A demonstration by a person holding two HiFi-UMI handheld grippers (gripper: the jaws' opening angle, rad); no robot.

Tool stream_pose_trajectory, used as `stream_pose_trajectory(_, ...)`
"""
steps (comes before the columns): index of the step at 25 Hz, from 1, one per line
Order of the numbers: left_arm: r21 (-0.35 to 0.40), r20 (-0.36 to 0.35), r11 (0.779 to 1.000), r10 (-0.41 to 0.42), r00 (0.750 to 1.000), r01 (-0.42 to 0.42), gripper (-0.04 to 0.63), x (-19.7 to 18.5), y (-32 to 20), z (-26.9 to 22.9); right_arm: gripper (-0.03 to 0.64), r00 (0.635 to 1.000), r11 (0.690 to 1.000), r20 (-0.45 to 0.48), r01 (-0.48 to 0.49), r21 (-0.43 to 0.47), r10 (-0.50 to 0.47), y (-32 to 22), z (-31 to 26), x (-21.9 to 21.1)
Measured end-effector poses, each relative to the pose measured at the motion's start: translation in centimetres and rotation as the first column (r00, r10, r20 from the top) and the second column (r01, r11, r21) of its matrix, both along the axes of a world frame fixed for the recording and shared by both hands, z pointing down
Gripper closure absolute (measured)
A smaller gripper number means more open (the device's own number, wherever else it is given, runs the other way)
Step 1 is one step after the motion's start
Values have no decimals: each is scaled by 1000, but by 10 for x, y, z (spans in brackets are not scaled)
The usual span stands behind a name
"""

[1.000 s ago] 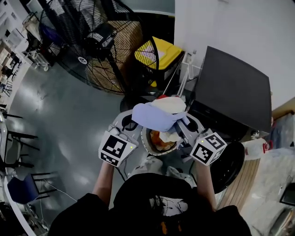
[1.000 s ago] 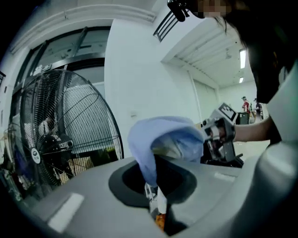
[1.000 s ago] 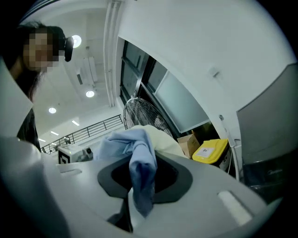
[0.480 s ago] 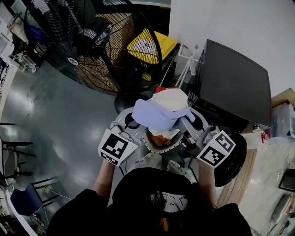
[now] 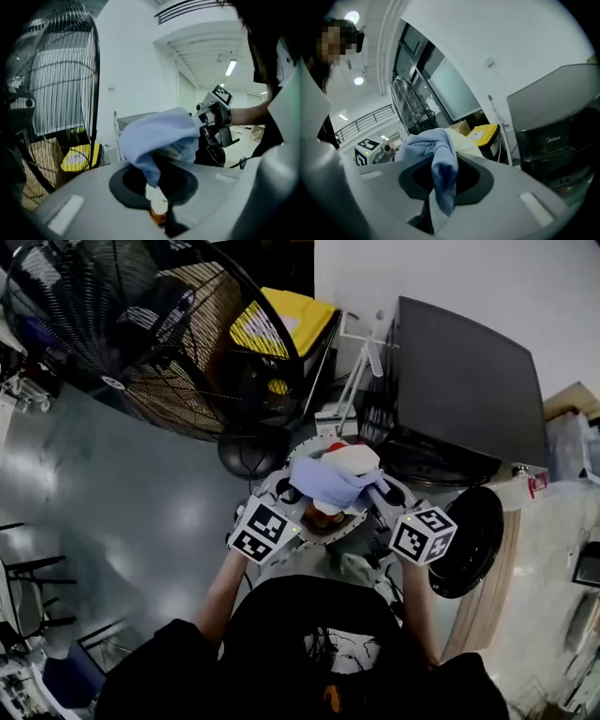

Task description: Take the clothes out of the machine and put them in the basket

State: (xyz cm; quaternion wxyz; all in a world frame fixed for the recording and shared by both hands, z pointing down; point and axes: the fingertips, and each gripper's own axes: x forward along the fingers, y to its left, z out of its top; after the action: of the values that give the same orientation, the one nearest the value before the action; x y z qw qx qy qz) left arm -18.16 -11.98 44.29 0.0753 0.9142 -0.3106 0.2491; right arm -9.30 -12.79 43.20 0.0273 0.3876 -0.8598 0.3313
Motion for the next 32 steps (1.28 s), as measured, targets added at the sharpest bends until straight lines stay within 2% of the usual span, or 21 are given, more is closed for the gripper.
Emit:
stream_pose_trajectory(3,-73,32,997,27,999,-25,586,7,0,36,525,991,998,-131,-15,-65,6,5,45,13)
stream_pose_trajectory(8,-180,104,982,79,991,-59,584,13,1,91,525,950,984,-310,-19,-176,-37,15,117,28)
stream_pose_trajectory(10,-234,126,968,122,984,-90,528,16,6,113,525,936,975,-347,-20,-220,-59,20,142,31)
stream_pose_trajectory(12,-293,155,949,168,974,-117,442,16,14,137,525,928,965,-364,-22,-262,-77,27,167,30)
stream_pose_trajectory(14,-348,183,928,205,961,-132,385,14,24,162,525,924,952,-371,-30,-304,-89,33,192,28)
stream_pose_trajectory(19,-469,240,876,251,938,-114,299,1,50,217,525,922,904,-368,-48,-424,-124,51,260,20)
stream_pose_trajectory(23,-546,269,834,270,925,-85,282,-10,70,252,525,901,868,-391,-34,-495,-188,59,304,14)
stream_pose_trajectory(26,-590,300,806,274,914,-48,282,-25,83,265,525,855,836,-444,-22,-548,-268,65,338,13)
stream_pose_trajectory(29,-609,313,793,272,910,-28,282,-34,91,270,525,806,797,-477,-12,-604,-350,77,371,15)
stream_pose_trajectory(32,-604,307,797,255,917,-20,282,-39,91,269,520,785,771,-477,2,-637,-395,86,390,10)
